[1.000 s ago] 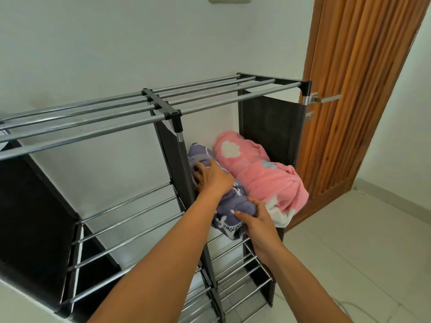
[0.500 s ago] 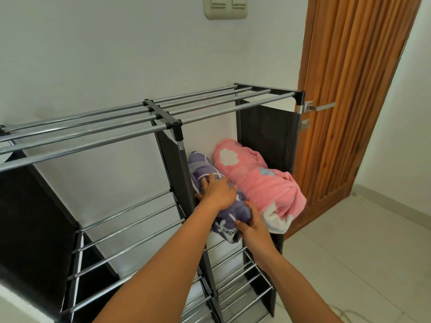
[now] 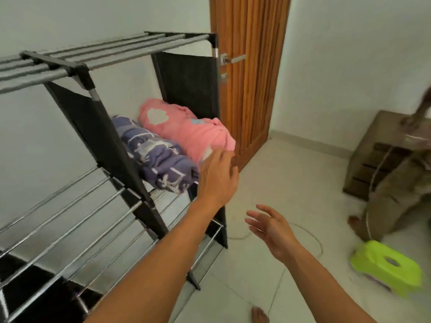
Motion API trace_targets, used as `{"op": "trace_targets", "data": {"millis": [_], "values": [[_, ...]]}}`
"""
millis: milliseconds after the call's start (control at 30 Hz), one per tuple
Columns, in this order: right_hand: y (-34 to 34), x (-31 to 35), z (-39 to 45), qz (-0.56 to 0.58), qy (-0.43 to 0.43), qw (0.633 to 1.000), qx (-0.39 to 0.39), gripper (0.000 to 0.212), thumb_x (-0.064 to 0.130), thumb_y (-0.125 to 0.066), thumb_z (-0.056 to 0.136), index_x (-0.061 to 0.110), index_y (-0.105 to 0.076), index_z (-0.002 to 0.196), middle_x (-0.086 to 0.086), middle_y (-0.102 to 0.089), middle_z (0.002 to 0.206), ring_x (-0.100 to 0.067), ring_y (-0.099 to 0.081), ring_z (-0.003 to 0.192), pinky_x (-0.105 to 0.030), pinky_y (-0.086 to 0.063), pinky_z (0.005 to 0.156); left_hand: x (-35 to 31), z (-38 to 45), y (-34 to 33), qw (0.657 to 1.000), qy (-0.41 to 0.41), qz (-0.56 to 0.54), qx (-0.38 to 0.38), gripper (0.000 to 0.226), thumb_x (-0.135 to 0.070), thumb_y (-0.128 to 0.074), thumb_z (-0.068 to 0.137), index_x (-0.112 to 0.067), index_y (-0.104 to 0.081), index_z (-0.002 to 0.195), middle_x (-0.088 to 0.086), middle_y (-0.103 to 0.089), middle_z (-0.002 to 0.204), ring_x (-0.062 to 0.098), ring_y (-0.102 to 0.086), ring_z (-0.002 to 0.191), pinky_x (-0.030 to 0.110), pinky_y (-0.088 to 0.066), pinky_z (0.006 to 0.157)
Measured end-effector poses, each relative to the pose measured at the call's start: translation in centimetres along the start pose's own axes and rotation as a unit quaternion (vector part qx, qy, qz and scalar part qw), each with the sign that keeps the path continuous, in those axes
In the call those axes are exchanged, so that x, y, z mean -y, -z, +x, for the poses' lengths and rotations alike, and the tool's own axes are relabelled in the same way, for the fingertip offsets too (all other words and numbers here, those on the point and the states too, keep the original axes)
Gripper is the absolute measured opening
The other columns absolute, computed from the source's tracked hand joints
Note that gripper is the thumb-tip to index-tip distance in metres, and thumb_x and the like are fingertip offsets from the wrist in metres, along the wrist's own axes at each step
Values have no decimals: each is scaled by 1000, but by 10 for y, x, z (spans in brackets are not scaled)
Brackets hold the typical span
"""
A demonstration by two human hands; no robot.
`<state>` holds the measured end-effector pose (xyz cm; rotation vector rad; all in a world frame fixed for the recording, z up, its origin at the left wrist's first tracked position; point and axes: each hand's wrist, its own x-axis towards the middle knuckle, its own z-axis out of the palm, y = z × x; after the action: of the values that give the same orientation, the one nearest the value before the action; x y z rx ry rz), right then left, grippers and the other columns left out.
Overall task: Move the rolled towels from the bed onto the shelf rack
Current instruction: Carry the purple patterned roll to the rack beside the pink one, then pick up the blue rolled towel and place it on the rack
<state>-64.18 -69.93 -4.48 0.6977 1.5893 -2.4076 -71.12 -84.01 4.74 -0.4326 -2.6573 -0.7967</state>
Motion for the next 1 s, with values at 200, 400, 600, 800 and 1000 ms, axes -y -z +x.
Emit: {"op": "trace_targets", "data": {"millis": [200, 400, 600, 800, 1000], "values": [[181, -21, -104, 185, 28, 939, -287, 22, 4, -45, 95, 12, -49, 115, -8, -64, 95, -18, -61, 82, -25, -46, 71, -79, -45, -116, 906, -56, -41, 418, 54, -35, -53, 91, -18, -39, 140, 16, -55, 132, 33, -55, 118, 41, -47, 100], [287, -50, -235, 302, 102, 835, -448, 24, 6, -46, 94, 12, -49, 117, -7, -63, 97, -16, -61, 86, -26, -46, 73, -213, -106, -186, 819, -196, -67, 535, 38, -29, -58, 88, -15, -59, 123, 16, -64, 123, 31, -58, 116, 32, -47, 96], [349, -116, -352, 410, 129, 718, -547, 19, 10, -49, 95, 11, -54, 113, -10, -64, 106, -19, -62, 89, -28, -47, 72, -348, -192, -240, 711, -263, -98, 644, 26, -27, -63, 87, -8, -65, 105, 14, -64, 89, 23, -59, 84, 29, -44, 70], [425, -141, -455, 366, 108, 655, -652, 22, 6, -49, 95, 7, -54, 116, -13, -66, 98, -27, -62, 95, -39, -49, 90, -498, -287, -273, 650, -252, -131, 705, 12, -25, -56, 92, -16, -57, 85, 2, -59, 83, 12, -56, 69, 12, -39, 43], [512, -135, -531, 340, 143, 629, -684, 16, 5, -50, 94, 8, -57, 108, -15, -66, 97, -26, -62, 84, -34, -51, 73, -618, -381, -298, 600, -302, -125, 730, 15, -30, -56, 92, -16, -59, 91, -2, -60, 81, 15, -59, 77, 21, -41, 56]]}}
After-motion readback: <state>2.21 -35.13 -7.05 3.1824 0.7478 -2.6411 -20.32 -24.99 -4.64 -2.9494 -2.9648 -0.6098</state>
